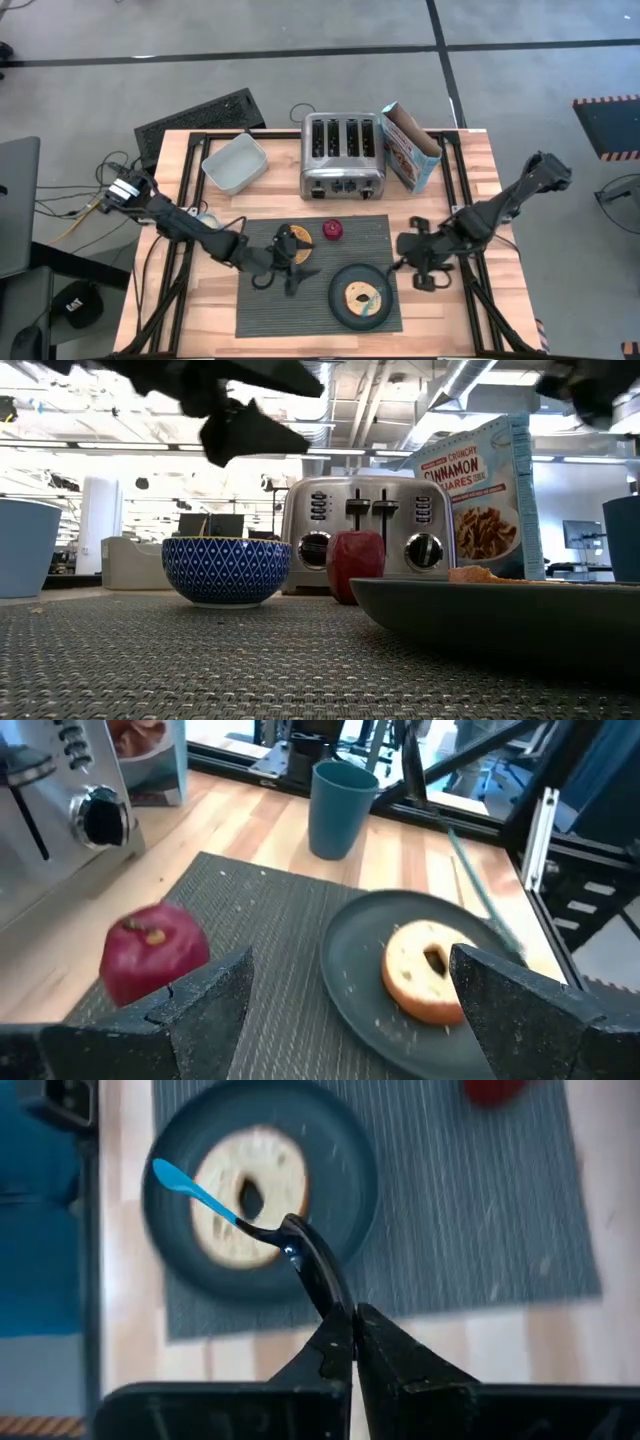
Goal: Arrange a breakfast setting
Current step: Put the blue spoon on the gray table mat to the left of the yellow bowl
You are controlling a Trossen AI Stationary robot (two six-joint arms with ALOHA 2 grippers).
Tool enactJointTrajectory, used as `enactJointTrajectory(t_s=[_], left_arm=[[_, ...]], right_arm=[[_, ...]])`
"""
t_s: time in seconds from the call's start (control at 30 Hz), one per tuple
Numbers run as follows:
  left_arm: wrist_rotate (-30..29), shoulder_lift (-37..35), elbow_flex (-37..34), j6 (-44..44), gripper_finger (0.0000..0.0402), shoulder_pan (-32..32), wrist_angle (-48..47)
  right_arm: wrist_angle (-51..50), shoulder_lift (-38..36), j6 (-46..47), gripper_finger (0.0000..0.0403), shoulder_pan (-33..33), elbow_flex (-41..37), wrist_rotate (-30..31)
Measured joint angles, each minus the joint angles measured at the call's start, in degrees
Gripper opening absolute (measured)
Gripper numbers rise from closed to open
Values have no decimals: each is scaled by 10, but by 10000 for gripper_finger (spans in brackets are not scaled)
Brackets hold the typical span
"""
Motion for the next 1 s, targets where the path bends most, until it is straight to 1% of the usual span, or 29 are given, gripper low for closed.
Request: enactJointTrajectory(t_s=[0.1, 0.27, 0.4, 0.53, 0.8, 0.93, 1.0], left_arm=[[28, 0, 27, -3, 322, 20, -24], [53, 0, 62, -4, 322, 42, -34], [62, 0, 79, -12, 321, 49, -57], [62, 8, 80, -23, 306, 53, -57], [58, 18, 79, -12, 251, 54, -54], [61, 24, 80, -14, 238, 57, -64], [63, 28, 78, -23, 236, 59, -90]], right_arm=[[50, 37, -63, 27, -26, 5, 11], [129, 95, -137, 27, -75, 18, 10], [151, 135, -186, 26, -106, 50, 9], [153, 171, -209, 26, -130, 86, 5], [179, 231, -232, 26, -154, 126, -41], [179, 252, -234, 26, -160, 144, -42], [182, 255, -234, 26, -163, 152, -42]])
